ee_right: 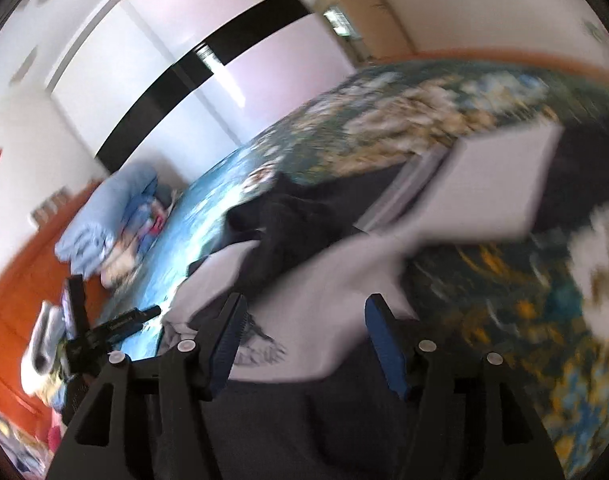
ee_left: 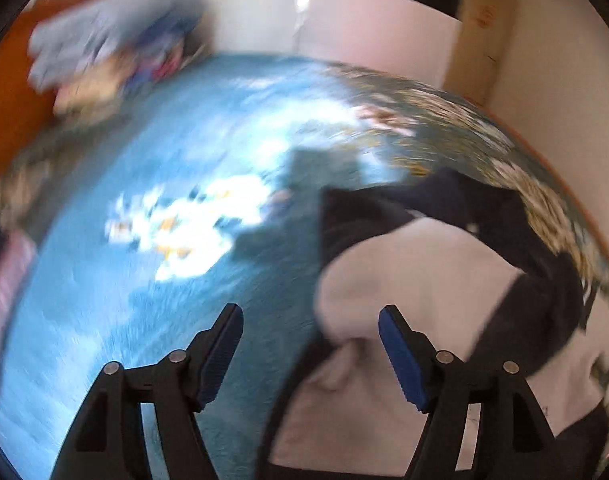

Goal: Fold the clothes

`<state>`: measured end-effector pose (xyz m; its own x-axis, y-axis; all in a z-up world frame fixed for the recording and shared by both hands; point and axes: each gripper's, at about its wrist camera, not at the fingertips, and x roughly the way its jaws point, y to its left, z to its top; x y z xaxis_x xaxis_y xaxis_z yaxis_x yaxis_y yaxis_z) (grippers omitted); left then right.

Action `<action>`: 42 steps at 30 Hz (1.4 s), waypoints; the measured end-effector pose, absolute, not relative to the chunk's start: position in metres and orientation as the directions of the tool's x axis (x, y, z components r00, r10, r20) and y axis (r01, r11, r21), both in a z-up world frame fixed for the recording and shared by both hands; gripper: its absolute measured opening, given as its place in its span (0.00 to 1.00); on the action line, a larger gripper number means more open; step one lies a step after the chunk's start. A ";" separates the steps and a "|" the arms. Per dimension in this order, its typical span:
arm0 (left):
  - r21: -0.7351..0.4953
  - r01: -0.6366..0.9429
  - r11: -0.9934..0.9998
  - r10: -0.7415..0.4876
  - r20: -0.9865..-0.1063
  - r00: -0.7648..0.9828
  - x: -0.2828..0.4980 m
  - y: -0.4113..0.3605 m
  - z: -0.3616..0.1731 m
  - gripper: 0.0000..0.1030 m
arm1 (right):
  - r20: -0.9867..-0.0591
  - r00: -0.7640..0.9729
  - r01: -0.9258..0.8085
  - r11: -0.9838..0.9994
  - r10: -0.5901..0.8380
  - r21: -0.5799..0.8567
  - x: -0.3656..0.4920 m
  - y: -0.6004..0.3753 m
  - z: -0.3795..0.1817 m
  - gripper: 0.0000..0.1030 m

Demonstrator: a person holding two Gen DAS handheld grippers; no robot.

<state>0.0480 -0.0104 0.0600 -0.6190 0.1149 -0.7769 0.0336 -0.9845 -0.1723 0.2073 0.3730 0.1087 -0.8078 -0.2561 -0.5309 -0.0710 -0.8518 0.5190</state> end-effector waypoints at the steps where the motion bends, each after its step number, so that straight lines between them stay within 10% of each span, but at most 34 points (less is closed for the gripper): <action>1: -0.181 0.039 -0.983 0.120 -0.781 -0.613 0.048 -0.014 0.056 0.72 | -0.544 -0.795 -0.061 -0.856 -0.269 0.513 0.193 0.367 0.117 0.65; 22: -0.273 -0.005 -0.962 0.219 -0.761 -0.611 0.070 -0.042 0.045 0.72 | -0.940 -0.301 -0.441 -0.897 0.160 -0.011 -0.036 0.303 0.087 0.65; 28: -0.298 0.009 -0.955 0.232 -0.761 -0.606 0.069 -0.047 0.042 0.72 | -0.935 -0.351 -0.458 -0.880 0.047 0.128 -0.025 0.317 0.101 0.26; 37: -0.319 -0.005 -0.948 0.257 -0.752 -0.606 0.068 -0.046 0.040 0.72 | -0.547 -0.803 -0.087 -0.862 -0.236 0.500 0.054 0.327 0.189 0.22; 42: -0.316 -0.005 -0.949 0.258 -0.764 -0.591 0.068 -0.044 0.036 0.72 | -0.662 -0.721 -0.235 -0.827 -0.205 0.511 0.087 0.373 0.108 0.22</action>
